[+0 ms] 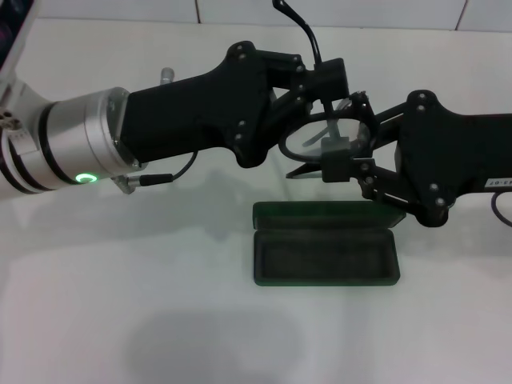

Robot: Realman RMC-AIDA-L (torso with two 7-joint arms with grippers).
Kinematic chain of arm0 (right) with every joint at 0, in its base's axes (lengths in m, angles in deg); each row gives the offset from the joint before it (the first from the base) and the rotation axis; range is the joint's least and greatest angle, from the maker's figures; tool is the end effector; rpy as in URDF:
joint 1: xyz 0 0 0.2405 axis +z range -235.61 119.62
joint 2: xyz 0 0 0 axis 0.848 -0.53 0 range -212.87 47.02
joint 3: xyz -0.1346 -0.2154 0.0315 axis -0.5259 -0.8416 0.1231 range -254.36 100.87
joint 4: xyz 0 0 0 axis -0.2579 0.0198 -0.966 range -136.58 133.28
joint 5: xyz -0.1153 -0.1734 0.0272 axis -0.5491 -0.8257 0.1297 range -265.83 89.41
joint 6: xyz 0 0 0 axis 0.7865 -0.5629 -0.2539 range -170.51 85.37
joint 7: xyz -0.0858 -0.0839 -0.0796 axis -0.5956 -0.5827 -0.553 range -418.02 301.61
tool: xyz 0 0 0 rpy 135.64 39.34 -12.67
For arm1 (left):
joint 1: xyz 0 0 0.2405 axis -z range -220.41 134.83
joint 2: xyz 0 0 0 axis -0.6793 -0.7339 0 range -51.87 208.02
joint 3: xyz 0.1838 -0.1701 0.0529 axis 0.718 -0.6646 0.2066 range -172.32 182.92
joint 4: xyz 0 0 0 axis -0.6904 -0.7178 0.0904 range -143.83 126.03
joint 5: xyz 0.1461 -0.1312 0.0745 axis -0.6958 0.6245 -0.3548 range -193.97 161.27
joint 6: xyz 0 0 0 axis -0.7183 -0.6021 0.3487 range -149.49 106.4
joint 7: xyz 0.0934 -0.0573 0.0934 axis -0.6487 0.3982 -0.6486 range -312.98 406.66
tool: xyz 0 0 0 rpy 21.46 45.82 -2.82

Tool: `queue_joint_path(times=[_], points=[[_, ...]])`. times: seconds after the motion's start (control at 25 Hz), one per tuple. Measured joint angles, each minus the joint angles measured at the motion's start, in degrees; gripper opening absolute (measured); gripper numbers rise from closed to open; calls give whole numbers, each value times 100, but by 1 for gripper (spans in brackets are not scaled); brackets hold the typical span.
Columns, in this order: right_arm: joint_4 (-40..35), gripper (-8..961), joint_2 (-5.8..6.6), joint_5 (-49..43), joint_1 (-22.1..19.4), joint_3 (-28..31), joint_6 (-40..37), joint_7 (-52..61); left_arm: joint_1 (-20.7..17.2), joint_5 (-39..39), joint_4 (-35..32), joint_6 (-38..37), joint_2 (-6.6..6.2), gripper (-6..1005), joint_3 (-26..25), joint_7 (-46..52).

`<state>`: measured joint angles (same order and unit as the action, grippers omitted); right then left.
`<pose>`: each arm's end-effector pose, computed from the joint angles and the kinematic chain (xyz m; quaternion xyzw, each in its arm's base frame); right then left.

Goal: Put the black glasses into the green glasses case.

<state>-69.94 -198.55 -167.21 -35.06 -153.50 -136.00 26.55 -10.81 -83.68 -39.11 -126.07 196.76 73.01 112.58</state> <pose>0.1291 0.2982 0.0256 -0.9401 -0.0399 0.3383 0.0091 -0.1630 0.3054 -0.0013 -0.8553 -0.0368 -0.5167 0.0142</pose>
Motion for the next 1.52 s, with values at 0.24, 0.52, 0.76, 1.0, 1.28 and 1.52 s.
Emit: queue_joint_path(times=[0.24, 0.52, 0.76, 1.0, 1.28, 1.52], points=[[5, 98, 7, 31, 1, 11, -57, -27, -8, 0, 77, 192, -30, 25, -23, -25], [149, 97, 6, 139, 76, 104, -174, 6, 70, -6, 86, 402, -30, 25, -13, -170], [477, 97, 12, 191, 173, 319, -352, 10, 175, -178, 59, 337, -30, 25, 24, -170], [521, 97, 14, 192, 177, 358, -358, 12, 187, -229, 35, 243, -30, 25, 23, -175], [577, 97, 14, 189, 210, 365, -349, 14, 186, -229, 33, 180, -29, 26, 23, -178], [672, 97, 14, 192, 264, 374, -358, 15, 166, -199, 70, 191, -29, 26, -19, -226]])
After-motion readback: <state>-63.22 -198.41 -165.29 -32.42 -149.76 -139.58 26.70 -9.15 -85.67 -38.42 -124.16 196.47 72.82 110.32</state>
